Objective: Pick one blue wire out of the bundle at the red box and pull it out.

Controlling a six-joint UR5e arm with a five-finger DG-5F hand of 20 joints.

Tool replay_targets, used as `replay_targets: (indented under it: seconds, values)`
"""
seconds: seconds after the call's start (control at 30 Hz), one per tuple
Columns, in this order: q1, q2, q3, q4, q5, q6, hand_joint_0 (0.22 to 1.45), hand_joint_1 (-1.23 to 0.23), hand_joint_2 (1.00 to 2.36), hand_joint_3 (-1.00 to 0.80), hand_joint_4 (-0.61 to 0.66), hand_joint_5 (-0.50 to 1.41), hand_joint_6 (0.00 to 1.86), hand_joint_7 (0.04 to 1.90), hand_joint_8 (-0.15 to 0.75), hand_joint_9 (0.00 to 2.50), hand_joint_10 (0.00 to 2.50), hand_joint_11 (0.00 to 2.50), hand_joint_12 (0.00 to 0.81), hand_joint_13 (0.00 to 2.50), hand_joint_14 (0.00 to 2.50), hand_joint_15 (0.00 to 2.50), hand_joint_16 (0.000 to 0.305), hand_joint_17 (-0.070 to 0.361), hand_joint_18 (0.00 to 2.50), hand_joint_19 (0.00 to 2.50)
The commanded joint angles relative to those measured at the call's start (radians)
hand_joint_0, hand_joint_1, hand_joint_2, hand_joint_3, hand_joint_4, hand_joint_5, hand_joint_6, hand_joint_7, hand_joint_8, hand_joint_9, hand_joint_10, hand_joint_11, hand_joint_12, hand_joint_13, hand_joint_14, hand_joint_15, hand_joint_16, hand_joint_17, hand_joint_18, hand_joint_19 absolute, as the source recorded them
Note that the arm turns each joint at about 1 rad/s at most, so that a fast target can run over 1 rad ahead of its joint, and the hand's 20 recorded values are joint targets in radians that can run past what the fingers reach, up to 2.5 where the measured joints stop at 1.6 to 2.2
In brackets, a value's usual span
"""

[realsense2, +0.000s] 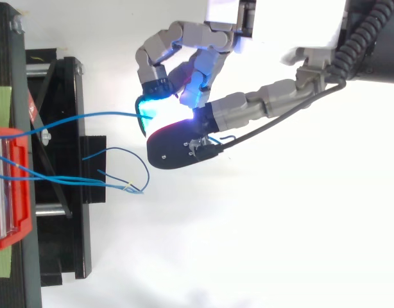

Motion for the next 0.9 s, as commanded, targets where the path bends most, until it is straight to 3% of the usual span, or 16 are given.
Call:
replay_targets:
  seconds: [0.0,0.87]
  values:
    - [0.0,0.0,-0.001,0.0,0.001,0.0,0.63,-0.82,1.01,0.02,0.15,-0.09,0.88,1.39,0.351,1.12,0.02,0.75,0.457,0.77,0.01,0.45,0.07,0.157,0.78,0.61]
    - [0.0,0.0,-0.001,0.0,0.001,0.0,0.63,-0.82,1.01,0.01,0.14,-0.09,0.89,1.37,0.355,1.15,0.02,0.76,0.453,0.8,0.02,0.5,0.068,0.154,0.74,0.59]
